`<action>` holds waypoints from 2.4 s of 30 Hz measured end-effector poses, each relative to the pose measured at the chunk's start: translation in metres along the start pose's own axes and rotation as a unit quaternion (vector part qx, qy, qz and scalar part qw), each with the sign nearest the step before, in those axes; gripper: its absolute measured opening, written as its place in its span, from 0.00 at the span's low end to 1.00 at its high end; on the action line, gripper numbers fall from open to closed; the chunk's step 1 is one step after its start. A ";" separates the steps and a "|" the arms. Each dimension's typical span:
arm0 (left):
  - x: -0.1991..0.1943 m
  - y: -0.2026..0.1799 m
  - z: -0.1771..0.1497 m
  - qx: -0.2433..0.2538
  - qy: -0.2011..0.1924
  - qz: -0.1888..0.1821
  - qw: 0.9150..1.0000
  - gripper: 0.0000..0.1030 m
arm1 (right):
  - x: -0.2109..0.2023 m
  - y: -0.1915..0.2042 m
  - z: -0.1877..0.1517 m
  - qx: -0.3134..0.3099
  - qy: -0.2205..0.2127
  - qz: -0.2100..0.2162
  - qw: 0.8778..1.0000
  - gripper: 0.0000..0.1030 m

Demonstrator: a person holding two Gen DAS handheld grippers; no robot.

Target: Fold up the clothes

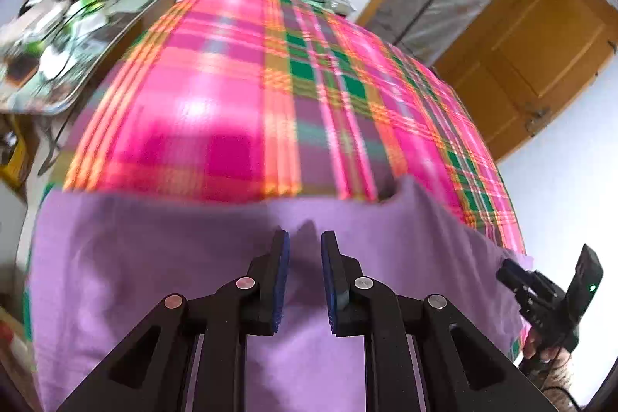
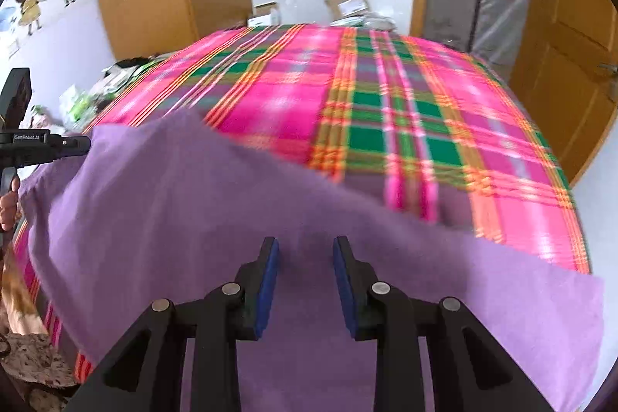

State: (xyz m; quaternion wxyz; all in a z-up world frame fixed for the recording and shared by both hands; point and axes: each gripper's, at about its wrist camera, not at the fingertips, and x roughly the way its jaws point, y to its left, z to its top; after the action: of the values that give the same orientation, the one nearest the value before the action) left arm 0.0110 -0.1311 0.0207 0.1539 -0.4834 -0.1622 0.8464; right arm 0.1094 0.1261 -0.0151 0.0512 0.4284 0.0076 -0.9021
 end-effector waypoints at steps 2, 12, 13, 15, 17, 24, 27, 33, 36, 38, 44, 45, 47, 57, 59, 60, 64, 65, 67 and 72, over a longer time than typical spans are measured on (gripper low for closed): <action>-0.012 0.016 -0.010 -0.012 -0.008 0.017 1.000 0.17 | -0.004 0.015 -0.001 -0.009 -0.010 0.004 1.000 0.29; -0.079 0.096 -0.032 -0.125 -0.074 0.045 0.988 0.19 | -0.010 0.087 0.004 -0.068 -0.033 0.099 0.992 0.29; -0.082 0.104 -0.034 -0.140 -0.077 0.048 0.986 0.19 | -0.010 0.094 0.003 -0.070 -0.033 0.110 0.991 0.29; -0.086 0.118 -0.041 -0.168 -0.074 0.048 0.982 0.19 | -0.007 0.108 0.003 -0.076 -0.029 0.132 0.988 0.29; -0.087 0.132 -0.048 -0.201 -0.065 0.040 0.977 0.19 | -0.001 0.122 0.003 -0.088 -0.019 0.150 0.985 0.29; -0.100 0.129 -0.064 -0.179 -0.063 0.057 0.980 0.19 | 0.008 0.178 -0.008 -0.150 0.007 0.218 0.964 0.29; -0.102 0.129 -0.067 -0.180 -0.058 0.045 0.981 0.19 | 0.009 0.199 -0.012 -0.168 0.022 0.255 0.952 0.29; -0.104 0.133 -0.083 -0.191 -0.042 0.021 0.980 0.19 | 0.006 0.218 -0.014 -0.187 0.020 0.266 0.946 0.29; -0.109 0.134 -0.088 -0.192 -0.049 0.009 0.980 0.19 | 0.009 0.220 -0.013 -0.184 0.020 0.260 0.948 0.29; -0.108 0.137 -0.091 -0.201 -0.047 0.002 0.979 0.19 | 0.010 0.223 -0.013 -0.184 0.021 0.260 0.948 0.29; -0.105 0.144 -0.094 -0.223 -0.048 -0.038 0.973 0.19 | 0.012 0.223 -0.014 -0.172 0.019 0.258 0.951 0.29; -0.104 0.147 -0.095 -0.231 -0.045 -0.043 0.971 0.19 | 0.013 0.223 -0.014 -0.167 0.021 0.257 0.952 0.29; -0.099 0.154 -0.095 -0.260 -0.037 -0.057 0.963 0.19 | 0.015 0.222 -0.015 -0.157 0.024 0.257 0.953 0.29; -0.103 0.151 -0.093 -0.258 -0.069 -0.069 0.961 0.12 | 0.017 0.222 -0.016 -0.135 0.027 0.255 0.957 0.29; -0.109 0.149 -0.093 -0.252 -0.086 -0.059 0.962 0.07 | 0.015 0.223 -0.017 -0.137 0.026 0.257 0.956 0.29; -0.113 0.149 -0.093 -0.248 -0.094 -0.052 0.963 0.07 | 0.015 0.225 -0.017 -0.138 0.026 0.259 0.955 0.29; -0.119 0.151 -0.095 -0.236 -0.107 -0.029 0.965 0.00 | 0.018 0.230 -0.018 -0.144 0.032 0.265 0.953 0.29; -0.119 0.152 -0.096 -0.234 -0.109 -0.012 0.966 0.00 | 0.018 0.231 -0.018 -0.144 0.032 0.265 0.953 0.29; -0.117 0.156 -0.099 -0.237 -0.108 0.007 0.965 0.00 | 0.018 0.232 -0.018 -0.145 0.032 0.265 0.953 0.29; -0.118 0.156 -0.102 -0.246 -0.096 0.001 0.964 0.01 | 0.019 0.232 -0.018 -0.145 0.032 0.266 0.952 0.29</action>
State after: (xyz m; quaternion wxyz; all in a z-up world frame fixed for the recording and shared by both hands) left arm 0.1405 -0.3077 -0.0033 0.0129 -0.4227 -0.3792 0.8230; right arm 0.1338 -0.1049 -0.0341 0.3505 0.4314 0.0260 -0.8309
